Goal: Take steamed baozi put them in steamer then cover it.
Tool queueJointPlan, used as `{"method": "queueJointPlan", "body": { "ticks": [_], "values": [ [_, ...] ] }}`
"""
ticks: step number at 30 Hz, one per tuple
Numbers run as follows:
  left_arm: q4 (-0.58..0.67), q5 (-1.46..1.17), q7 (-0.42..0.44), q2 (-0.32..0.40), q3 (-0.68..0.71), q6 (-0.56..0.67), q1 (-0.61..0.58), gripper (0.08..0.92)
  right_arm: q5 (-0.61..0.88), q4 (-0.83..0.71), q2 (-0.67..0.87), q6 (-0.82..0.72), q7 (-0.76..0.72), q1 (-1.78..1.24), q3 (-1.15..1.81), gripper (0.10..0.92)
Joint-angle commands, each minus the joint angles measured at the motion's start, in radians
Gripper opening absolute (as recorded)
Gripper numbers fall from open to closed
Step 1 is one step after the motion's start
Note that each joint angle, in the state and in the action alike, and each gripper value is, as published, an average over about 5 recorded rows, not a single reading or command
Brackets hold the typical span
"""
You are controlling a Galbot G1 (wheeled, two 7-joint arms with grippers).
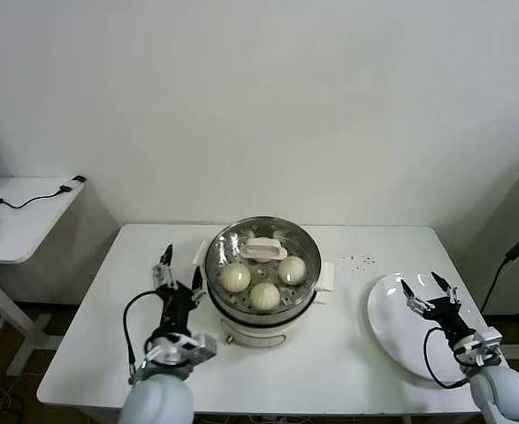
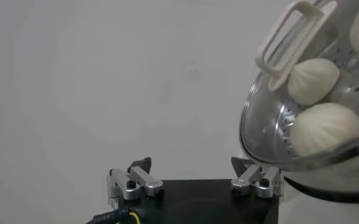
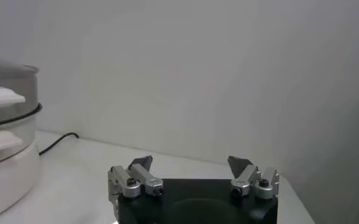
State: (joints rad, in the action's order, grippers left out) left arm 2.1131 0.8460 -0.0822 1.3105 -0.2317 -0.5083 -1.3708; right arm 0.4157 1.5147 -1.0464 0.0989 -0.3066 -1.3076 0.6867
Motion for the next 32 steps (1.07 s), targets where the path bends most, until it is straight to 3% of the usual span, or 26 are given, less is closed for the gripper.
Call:
{"method": "queueJointPlan", "body": {
  "ticks": [1, 11, 32],
  "values": [
    [-0.048, -0.755, -0.031, 0.047, -0.379, 0.592, -0.203, 0.823, -0.010, 0.064, -0.026, -0.009, 0.009, -0.030, 0.009, 0.823],
    [-0.099, -1.013, 0.037, 0.051, -0.434, 0.569, -0.237, 0.823, -0.015, 0.105, -0.048, -0.003, -0.001, -0.075, 0.025, 0.823],
    [-0.081, -0.977, 0.047, 0.056, -0.454, 0.559, -0.263, 0.823, 0.002, 0.119, -0.085, 0.008, -0.005, -0.105, 0.062, 0.823]
  ]
}}
